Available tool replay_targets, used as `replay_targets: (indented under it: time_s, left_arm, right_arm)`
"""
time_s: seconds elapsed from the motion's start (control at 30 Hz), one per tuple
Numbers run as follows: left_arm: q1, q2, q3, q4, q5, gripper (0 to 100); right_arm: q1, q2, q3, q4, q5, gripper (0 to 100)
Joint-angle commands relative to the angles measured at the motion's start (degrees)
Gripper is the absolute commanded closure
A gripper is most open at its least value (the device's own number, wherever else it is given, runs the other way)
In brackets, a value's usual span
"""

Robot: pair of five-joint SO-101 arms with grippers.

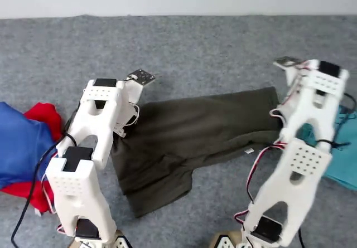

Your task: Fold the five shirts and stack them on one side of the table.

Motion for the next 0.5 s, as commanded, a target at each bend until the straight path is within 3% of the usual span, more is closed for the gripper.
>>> replay_targets:
  time_s: [0.0, 0.23, 0.47]
  left_arm:
    - [-0.9, 1.1, -0.1, -0.1, -0.4, 99]
    - [-0.9, 1.1, -0.1, 0.1, 1.2, 99]
    - [-0.9, -4.6, -0.3, 2.2, 1.0, 99]
  right_arm:
    - [1.6, -11.7, -0.1, 2.5, 1.1, 99.0]
    - [-9.1, -22.0, 4.3, 2.5, 0.2, 99.0]
    - [-19.9, -24.2, 14.7, 2.3, -8.4, 99.0]
